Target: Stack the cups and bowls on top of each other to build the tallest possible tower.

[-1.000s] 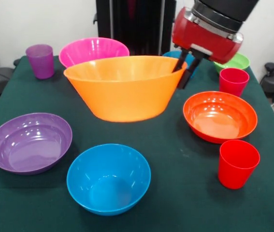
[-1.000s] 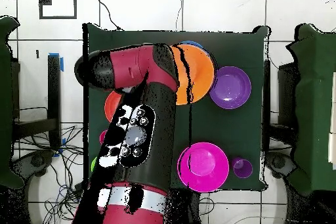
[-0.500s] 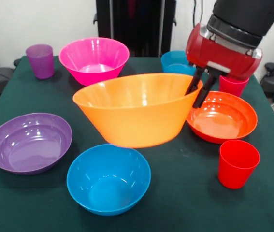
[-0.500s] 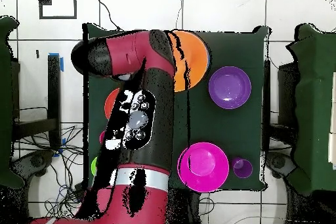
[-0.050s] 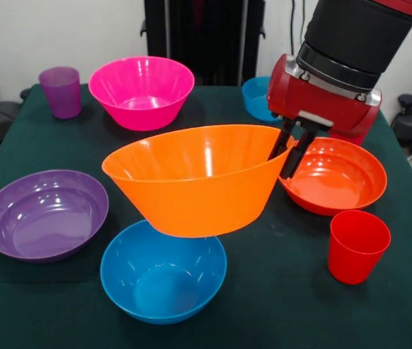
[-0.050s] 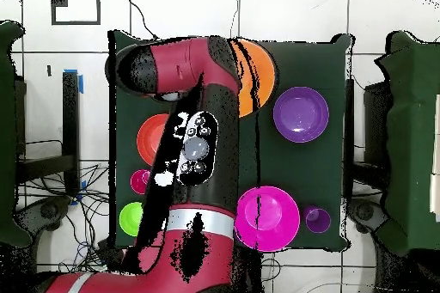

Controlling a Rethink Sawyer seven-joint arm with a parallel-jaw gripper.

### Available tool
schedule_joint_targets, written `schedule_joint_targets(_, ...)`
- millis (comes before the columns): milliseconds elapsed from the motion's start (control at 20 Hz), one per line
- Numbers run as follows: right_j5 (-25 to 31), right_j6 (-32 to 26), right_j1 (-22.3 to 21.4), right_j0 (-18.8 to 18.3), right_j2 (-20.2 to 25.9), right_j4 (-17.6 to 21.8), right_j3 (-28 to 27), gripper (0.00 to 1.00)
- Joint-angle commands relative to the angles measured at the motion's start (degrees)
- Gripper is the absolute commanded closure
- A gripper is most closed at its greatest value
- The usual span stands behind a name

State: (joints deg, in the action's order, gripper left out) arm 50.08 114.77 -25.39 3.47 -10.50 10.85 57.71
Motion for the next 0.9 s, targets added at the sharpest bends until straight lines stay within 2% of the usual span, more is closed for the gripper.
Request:
schedule_joint_targets(50, 5.2, -17.0, 2.3, -1.2, 7.3, 5.3, -1.9, 1.00)
schedule_joint_targets(450, 7.6, -19.6, 2.6, -1.8, 8.4, 6.0, -3.2, 1.00)
schedule_joint_targets(900, 5.7, -19.7, 0.6, -2.9, 10.0, 6.3, -1.0, 1.00)
